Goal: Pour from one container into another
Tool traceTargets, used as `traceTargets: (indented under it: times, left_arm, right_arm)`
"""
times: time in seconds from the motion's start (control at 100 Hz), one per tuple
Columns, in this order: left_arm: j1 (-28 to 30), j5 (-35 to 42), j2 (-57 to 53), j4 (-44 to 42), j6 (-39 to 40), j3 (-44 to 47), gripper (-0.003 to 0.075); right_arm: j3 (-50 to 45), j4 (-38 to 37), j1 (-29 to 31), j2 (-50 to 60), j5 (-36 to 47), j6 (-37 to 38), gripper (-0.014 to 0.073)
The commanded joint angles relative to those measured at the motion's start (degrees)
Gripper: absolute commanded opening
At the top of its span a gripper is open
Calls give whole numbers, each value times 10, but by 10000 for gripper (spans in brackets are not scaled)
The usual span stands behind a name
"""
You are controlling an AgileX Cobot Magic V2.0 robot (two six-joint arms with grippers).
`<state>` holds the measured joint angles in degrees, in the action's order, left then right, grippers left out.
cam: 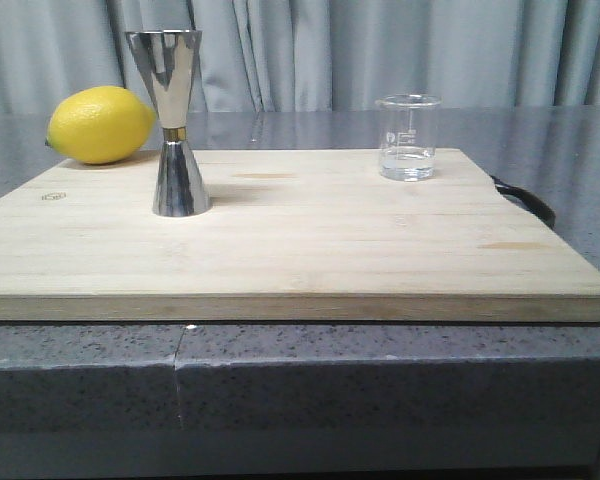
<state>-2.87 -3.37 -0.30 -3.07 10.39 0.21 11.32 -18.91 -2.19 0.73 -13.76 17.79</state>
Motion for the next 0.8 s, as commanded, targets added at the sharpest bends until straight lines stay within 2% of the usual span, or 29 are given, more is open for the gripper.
traceTargets:
  times: [0.0,0.28,0.79]
  left_arm:
    - [-7,50,-13,-2,-5,21,-19]
    - [4,12,-13,16,-5,21,-19]
    - [4,12,-13,16,-5,21,-19]
  right_arm:
    - [13,-11,2,-10,43,-1,-75]
    - [13,-11,2,-10,43,-1,-75]
    - [3,-1,2,-10,52,-1,-75]
